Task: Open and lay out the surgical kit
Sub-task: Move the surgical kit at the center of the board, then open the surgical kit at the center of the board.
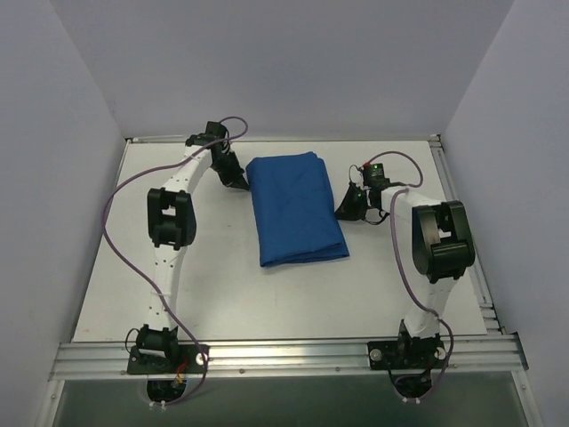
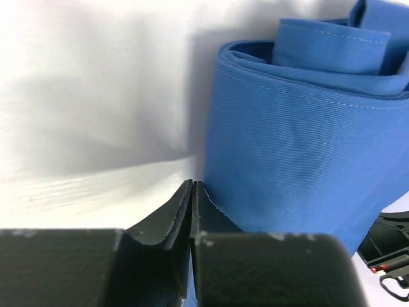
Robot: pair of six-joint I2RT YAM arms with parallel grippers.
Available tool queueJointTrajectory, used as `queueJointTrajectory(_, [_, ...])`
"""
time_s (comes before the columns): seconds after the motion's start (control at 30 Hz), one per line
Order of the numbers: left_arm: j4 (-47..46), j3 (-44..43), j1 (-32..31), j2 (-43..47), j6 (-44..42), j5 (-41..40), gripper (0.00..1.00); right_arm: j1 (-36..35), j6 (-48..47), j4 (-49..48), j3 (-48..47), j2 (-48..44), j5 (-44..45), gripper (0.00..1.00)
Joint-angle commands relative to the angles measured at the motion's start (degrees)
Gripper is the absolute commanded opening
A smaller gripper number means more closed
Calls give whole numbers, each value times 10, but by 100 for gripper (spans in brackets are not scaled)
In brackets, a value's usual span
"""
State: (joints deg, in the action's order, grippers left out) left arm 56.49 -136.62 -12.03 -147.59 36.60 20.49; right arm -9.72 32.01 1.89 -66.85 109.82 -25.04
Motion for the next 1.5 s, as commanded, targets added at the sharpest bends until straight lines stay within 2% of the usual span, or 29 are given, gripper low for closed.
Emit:
queueJointTrajectory(0.0, [17, -31, -11, -10, -28, 45, 9, 1, 7, 14, 19, -53, -25, 0])
queueJointTrajectory(0.07, [29, -23, -12, 1, -27, 31, 15, 11, -12, 32, 15, -60, -15, 1])
queueJointTrajectory(0.1, [41, -14, -12, 12, -26, 3, 22, 16, -19, 46, 9, -65, -6, 6])
queueJointTrajectory(0.13, [48, -1, -12, 24, -26, -17, 28, 27, -42, 56, 2, -71, 1, 13])
queueJointTrajectory(0.17, [50, 36, -10, 64, -25, -44, 35, 32, -56, 69, -5, -85, 11, 33])
queueJointTrajectory(0.23, [40, 90, -4, 119, -21, -124, 44, 42, -88, 115, -32, -97, 44, 52])
queueJointTrajectory(0.27, [35, 118, -1, 182, -13, -145, 50, 49, -112, 132, -41, -108, 56, 66])
queueJointTrajectory(0.33, [21, 194, 1, 243, 0, -199, 53, 56, -117, 172, -53, -117, 59, 79])
queueJointTrajectory(0.4, [-1, 265, -4, 335, 3, -231, 56, 58, -111, 174, -44, -144, 40, 86])
queueJointTrajectory(0.5, [-57, 330, -23, 434, -13, -212, 58, 57, -78, 138, 0, -196, -27, 87])
queueJointTrajectory(0.57, [-93, 381, -53, 482, -42, -150, 58, 57, -64, 117, 32, -223, -73, 83])
queueJointTrajectory(0.7, [-110, 432, -125, 532, -56, -131, 58, 52, -71, 103, 50, -212, -119, 75])
queueJointTrajectory(0.77, [-124, 469, -162, 559, -46, -129, 58, 52, -78, 109, 51, -206, -119, 73])
queueJointTrajectory(0.93, [-148, 490, -227, 597, -28, -144, 58, 49, -79, 103, 73, -204, -125, 64])
queueJointTrajectory(1.1, [-159, 473, -293, 586, -26, -153, 60, 31, -75, 90, 95, -195, -142, 61])
queueJointTrajectory(1.13, [-159, 471, -301, 579, -22, -153, 63, 28, -75, 89, 98, -191, -141, 61])
queueJointTrajectory(1.33, [-176, 443, -349, 537, -23, -157, 64, 9, -72, 80, 110, -180, -143, 58])
queueJointTrajectory(1.43, [-169, 414, -369, 502, -34, -171, 64, 8, -74, 75, 114, -174, -147, 51])
queueJointTrajectory(1.47, [-162, 405, -373, 494, -36, -178, 64, 8, -74, 75, 113, -174, -149, 41])
